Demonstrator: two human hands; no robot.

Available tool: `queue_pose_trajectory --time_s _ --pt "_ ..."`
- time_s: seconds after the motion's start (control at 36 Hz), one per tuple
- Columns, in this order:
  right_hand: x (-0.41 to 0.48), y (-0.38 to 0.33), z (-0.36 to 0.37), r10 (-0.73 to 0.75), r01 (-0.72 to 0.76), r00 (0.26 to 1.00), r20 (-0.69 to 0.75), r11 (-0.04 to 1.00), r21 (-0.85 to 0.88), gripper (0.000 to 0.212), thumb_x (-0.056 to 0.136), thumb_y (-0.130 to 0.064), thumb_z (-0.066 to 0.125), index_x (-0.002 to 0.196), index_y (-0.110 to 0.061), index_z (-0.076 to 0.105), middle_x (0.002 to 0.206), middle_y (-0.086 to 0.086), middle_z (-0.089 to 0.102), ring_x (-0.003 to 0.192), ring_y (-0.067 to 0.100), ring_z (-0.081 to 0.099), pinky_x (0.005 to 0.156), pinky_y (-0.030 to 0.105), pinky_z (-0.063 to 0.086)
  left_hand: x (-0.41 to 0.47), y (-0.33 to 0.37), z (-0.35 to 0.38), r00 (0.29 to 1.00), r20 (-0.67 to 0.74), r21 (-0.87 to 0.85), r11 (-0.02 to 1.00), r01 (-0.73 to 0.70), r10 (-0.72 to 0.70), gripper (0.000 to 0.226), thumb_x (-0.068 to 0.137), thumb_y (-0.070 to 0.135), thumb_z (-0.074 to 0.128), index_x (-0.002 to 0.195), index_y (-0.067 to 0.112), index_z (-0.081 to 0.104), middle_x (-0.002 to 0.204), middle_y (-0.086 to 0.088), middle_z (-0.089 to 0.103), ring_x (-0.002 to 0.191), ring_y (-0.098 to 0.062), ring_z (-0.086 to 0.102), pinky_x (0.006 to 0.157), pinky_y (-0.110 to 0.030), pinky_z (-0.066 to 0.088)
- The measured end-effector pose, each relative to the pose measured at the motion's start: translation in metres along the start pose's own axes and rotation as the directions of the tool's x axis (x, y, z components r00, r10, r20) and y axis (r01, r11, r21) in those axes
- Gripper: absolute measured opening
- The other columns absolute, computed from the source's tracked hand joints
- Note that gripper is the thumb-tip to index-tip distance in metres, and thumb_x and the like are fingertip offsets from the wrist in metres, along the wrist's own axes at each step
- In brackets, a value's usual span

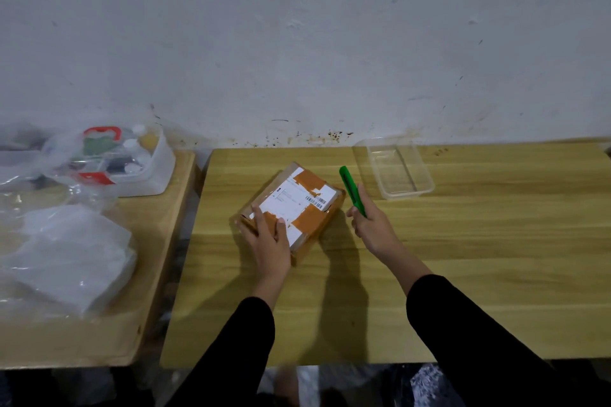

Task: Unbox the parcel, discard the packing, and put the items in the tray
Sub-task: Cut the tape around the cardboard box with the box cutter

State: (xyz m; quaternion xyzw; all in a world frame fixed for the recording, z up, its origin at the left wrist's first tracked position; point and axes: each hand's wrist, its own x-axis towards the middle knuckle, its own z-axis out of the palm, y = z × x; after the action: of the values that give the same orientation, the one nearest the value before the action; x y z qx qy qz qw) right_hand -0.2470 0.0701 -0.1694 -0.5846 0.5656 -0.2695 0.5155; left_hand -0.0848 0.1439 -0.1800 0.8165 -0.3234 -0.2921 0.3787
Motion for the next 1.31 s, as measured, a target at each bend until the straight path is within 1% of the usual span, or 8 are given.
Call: queue_pose_trajectory --time_s 0.17,0.31,0.36,0.44,0.64,0.83,1.17,1.31 --pt "0.000 -0.007 0.000 -0.115 0.110 0.991 -0.074 0.991 -0.073 0.048 0.098 -0.016 0.040 0.144 -0.022 0.026 0.078 -0.002 0.051 0.064 0.013 0.043 0.057 0.025 0.037 0.028 0.004 -0.026 0.980 0.191 0.115 0.990 -0.076 0.052 0.063 0.099 0.039 0.036 0.150 0.030 0.002 0.158 -0.007 -0.017 0.145 -0.029 0.014 0.108 -0.037 0.031" --pt "0.004 -0.011 0.006 -0.187 0.166 0.976 -0.113 0.971 -0.172 0.043 0.097 -0.020 0.044 0.140 -0.018 0.039 0.099 0.015 0.065 0.066 0.025 0.053 0.058 0.036 0.045 0.045 0.005 -0.031 0.984 0.176 0.117 0.991 -0.061 0.040 0.060 0.100 0.036 0.034 0.150 0.029 0.001 0.159 -0.010 -0.006 0.144 -0.031 0.017 0.109 -0.041 0.031" --pt "0.006 -0.011 0.007 -0.203 0.175 0.971 -0.128 0.964 -0.199 0.041 0.097 -0.021 0.044 0.138 -0.018 0.042 0.107 0.016 0.067 0.065 0.026 0.057 0.056 0.033 0.046 0.046 0.005 -0.026 0.990 0.140 0.085 0.996 -0.037 0.025 0.059 0.100 0.034 0.032 0.150 0.029 0.001 0.158 -0.013 0.003 0.140 -0.033 0.025 0.104 -0.040 0.036" --pt "0.011 -0.014 0.009 -0.219 0.182 0.967 -0.131 0.952 -0.247 0.041 0.097 -0.020 0.044 0.137 -0.017 0.044 0.084 0.010 0.065 0.051 0.010 0.045 0.041 0.012 0.035 0.044 0.002 -0.020 0.994 0.100 0.074 0.996 -0.044 0.036 0.057 0.101 0.034 0.031 0.150 0.028 0.003 0.156 -0.013 0.010 0.135 -0.031 0.034 0.093 -0.033 0.042" --pt "0.020 -0.020 0.015 -0.216 0.177 0.971 -0.106 0.941 -0.290 0.041 0.097 -0.019 0.043 0.138 -0.016 0.043 0.069 0.005 0.057 0.049 0.009 0.040 0.040 0.013 0.035 0.060 -0.010 -0.026 0.980 0.171 0.066 0.992 -0.109 0.097 0.058 0.098 0.042 0.032 0.149 0.034 0.004 0.156 -0.008 0.013 0.130 -0.029 0.040 0.097 -0.039 0.047" --pt "0.025 -0.026 0.019 -0.188 0.156 0.974 -0.125 0.960 -0.234 0.039 0.097 -0.020 0.042 0.137 -0.017 0.044 0.064 -0.003 0.054 0.048 0.008 0.038 0.037 0.013 0.032 0.065 -0.012 -0.027 0.975 0.177 0.042 0.988 -0.146 0.137 0.058 0.099 0.040 0.033 0.150 0.031 0.008 0.154 -0.007 0.017 0.125 -0.025 0.045 0.087 -0.028 0.044" --pt "0.026 -0.033 0.018 -0.158 0.133 0.982 -0.106 0.967 -0.217 0.039 0.098 -0.019 0.041 0.137 -0.020 0.043 0.094 0.016 0.068 0.049 0.010 0.040 0.034 0.012 0.029 0.067 -0.015 -0.025 0.975 0.186 0.018 0.991 -0.130 0.125 0.058 0.098 0.042 0.034 0.149 0.035 0.006 0.156 -0.006 0.014 0.127 -0.027 0.045 0.085 -0.032 0.050" --pt "0.023 -0.042 0.017 -0.164 0.135 0.979 -0.121 0.966 -0.223 0.038 0.098 -0.015 0.041 0.136 -0.016 0.044 0.070 0.004 0.057 0.047 0.008 0.041 0.034 0.008 0.031 0.066 -0.014 -0.024 0.977 0.174 0.008 0.992 -0.125 0.122 0.058 0.099 0.040 0.034 0.149 0.033 0.007 0.154 -0.005 0.018 0.124 -0.026 0.047 0.079 -0.028 0.048"
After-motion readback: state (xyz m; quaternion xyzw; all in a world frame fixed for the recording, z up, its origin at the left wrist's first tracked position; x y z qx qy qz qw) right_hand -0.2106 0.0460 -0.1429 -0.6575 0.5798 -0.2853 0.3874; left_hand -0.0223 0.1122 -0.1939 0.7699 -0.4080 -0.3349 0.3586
